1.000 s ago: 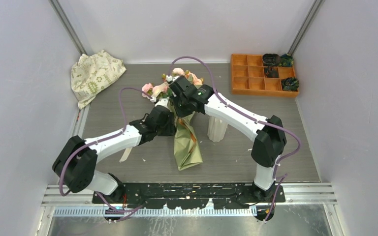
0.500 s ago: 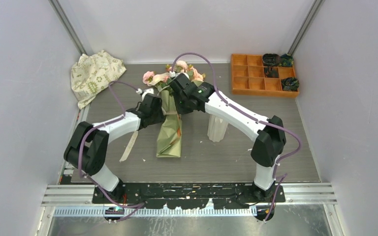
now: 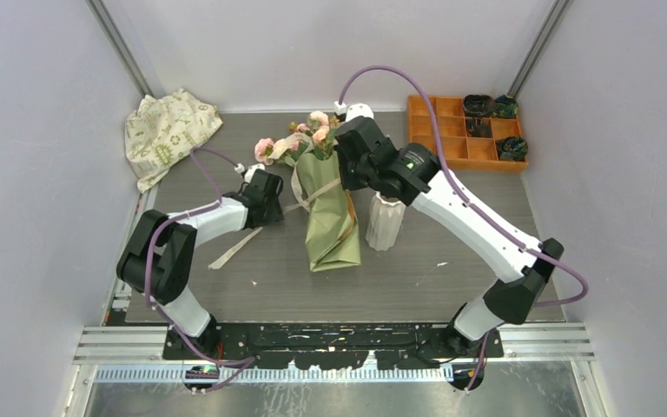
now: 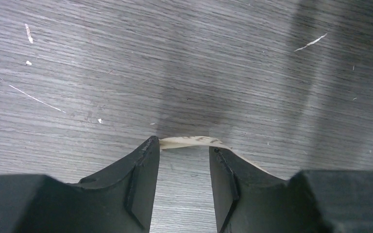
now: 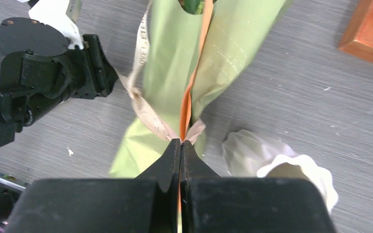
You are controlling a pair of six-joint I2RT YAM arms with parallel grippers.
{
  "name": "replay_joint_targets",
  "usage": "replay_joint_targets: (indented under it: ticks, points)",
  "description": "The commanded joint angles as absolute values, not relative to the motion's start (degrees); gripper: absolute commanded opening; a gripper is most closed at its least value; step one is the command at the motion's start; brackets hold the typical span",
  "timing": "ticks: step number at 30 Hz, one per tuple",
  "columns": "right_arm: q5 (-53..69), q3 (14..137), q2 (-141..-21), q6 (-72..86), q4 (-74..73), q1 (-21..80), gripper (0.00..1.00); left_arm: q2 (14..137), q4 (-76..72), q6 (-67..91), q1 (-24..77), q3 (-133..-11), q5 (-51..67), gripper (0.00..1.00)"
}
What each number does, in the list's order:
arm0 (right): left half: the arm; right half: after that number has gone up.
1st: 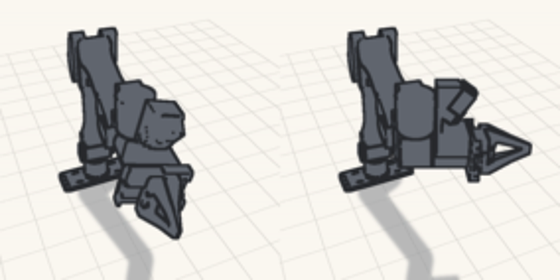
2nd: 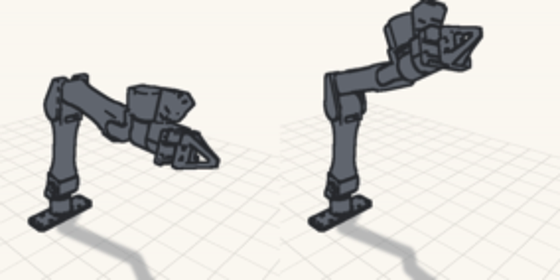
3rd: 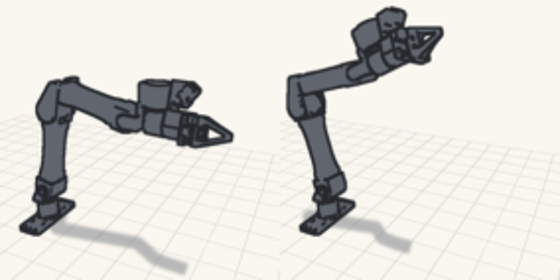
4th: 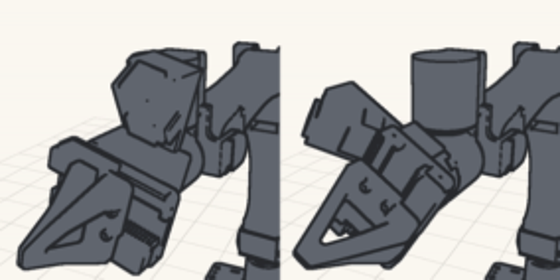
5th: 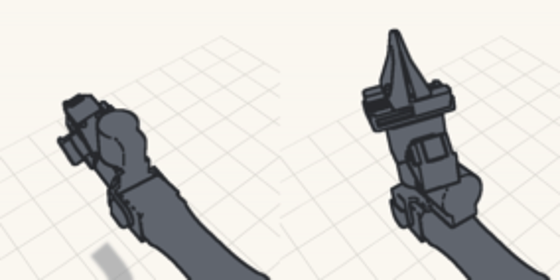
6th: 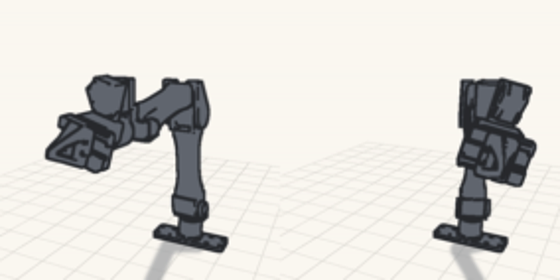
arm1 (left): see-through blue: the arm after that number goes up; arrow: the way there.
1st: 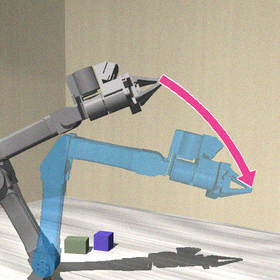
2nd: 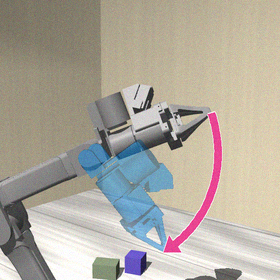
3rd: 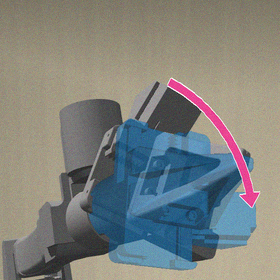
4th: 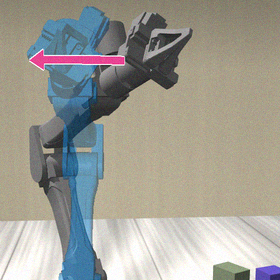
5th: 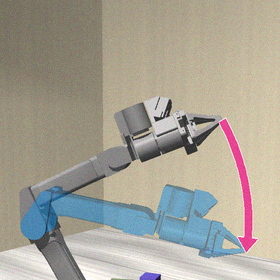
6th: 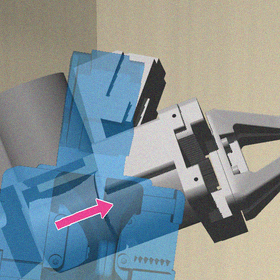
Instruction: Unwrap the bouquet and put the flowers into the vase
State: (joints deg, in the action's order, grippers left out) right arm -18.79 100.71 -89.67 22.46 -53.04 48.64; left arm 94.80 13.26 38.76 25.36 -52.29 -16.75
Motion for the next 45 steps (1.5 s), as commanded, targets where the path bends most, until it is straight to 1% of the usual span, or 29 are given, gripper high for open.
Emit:
replay_joint_targets:
  ticks: [1, 5, 10, 11, 12, 14, 16, 18, 21, 24, 33, 38, 45]
  points:
    - [-23.49, 101.74, -84.92, 18.87, -54.21, 47.55, 0.01, 92.05, 12.7, 40.5, 24.98, -51.84, -19.58, 0.43]
    - [-20.55, 98.97, -84.64, 18.98, -52.73, 46.85, 0.04, 88.92, 11.78, 39.51, 24.96, -51.61, -15.98, 0.41]
    - [-17.55, 98.4, -88.99, 20.17, -51.98, 46.84, 0.05, 82.32, 14.04, 37.66, 25.01, -51.97, -17.09, 0.41]
    - [-18.11, 99.01, -90.15, 20.43, -52.5, 46.7, 0.1, 80.9, 14.65, 37.1, 25.02, -52.21, -17.13, 0.42]
    - [-18.49, 99.83, -91.4, 20.55, -53.19, 46.6, 0.2, 79.68, 15.13, 36.6, 24.98, -52.47, -17.03, 0.42]
    - [-18.93, 101.54, -93.52, 20.25, -53.73, 46.56, 0.34, 77.29, 15.97, 35.72, 25.01, -53.0, -16.5, 0.42]
    - [-18.24, 103.25, -94.99, 20.13, -53.77, 46.58, 0.43, 75.44, 17.05, 35.07, 24.97, -53.43, -16.35, 0.43]
    - [-16.45, 104.66, -96.32, 19.96, -53.53, 46.66, 0.47, 73.51, 18.4, 34.46, 25.03, -53.89, -16.71, 0.43]
    - [-13.41, 105.84, -98.01, 19.49, -53.5, 47.29, 0.49, 70.9, 20.01, 33.73, 24.96, -54.07, -17.26, 0.44]
    - [-10.45, 105.26, -99.88, 19.51, -53.48, 48.51, 0.48, 68.04, 20.62, 33.5, 24.97, -53.29, -17.56, 0.45]
    - [-4.5, 98.35, -103.15, 23.38, -50.21, 52.18, 0.46, 63.41, 21.44, 33.46, 24.96, -50.88, -17.31, 0.46]
    - [-5.75, 94.11, -104.24, 24.06, -47.89, 52.14, 0.49, 62.24, 21.28, 34.06, 24.96, -49.89, -16.41, 0.46]
    - [-8.97, 93.5, -106.07, 22.21, -47.88, 52.13, 0.53, 60.64, 21.48, 34.13, 24.95, -49.19, -16.34, 0.46]
